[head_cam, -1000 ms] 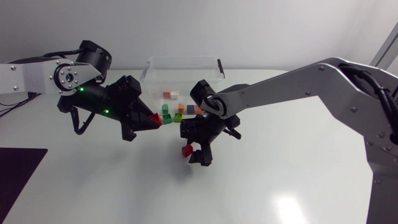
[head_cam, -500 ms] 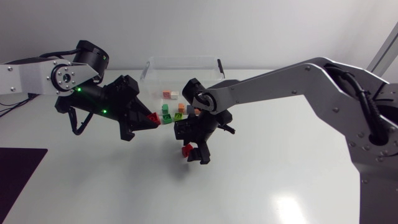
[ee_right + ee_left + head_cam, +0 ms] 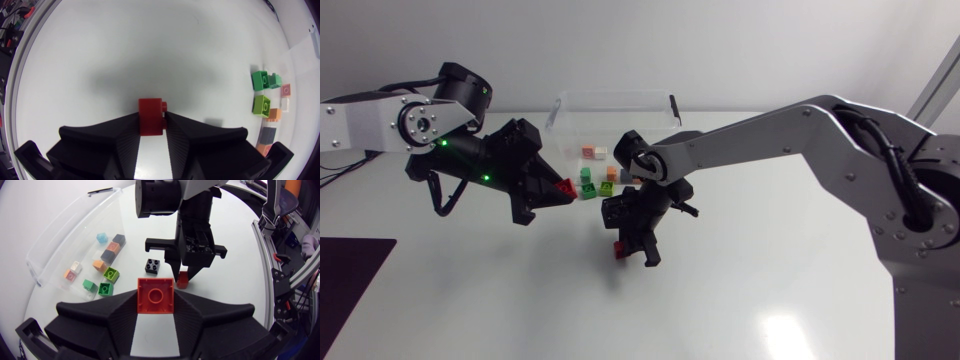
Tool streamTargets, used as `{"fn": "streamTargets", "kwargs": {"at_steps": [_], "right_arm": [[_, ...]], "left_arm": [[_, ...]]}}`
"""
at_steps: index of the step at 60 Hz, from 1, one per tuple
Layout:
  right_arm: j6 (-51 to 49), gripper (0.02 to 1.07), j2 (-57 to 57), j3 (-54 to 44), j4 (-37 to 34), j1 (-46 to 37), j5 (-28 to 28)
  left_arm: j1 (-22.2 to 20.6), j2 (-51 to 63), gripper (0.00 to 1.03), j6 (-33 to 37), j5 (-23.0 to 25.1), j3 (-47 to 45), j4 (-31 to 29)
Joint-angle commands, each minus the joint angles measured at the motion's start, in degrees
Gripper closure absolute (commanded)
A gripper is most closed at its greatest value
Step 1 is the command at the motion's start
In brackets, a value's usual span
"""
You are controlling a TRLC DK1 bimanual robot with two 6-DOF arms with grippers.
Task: Place the duplo bricks in the container
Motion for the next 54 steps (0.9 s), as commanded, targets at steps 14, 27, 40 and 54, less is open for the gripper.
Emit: {"fn": "streamTargets", "kwargs": {"at_steps": [14,27,40,54], "right_arm": [[1.31,0.84,-8.61,-5.93,-1.48,-3.81,-2.61],[4.47,0.84,-15.38,-7.43,-2.10,-7.24,-7.09],[7.81,0.84,-18.54,-7.07,-2.10,-9.09,-9.99],[11.59,0.85,-20.65,-6.81,-0.87,-10.40,-11.93]], "left_arm": [[-0.07,2.39,0.71,-7.94,0.89,3.19,5.94],[-0.07,4.76,0.71,-16.37,0.80,5.39,15.61],[0.19,8.19,0.70,-21.82,-0.69,9.61,19.83],[0.19,9.51,0.70,-26.22,-2.98,11.98,24.48]]}}
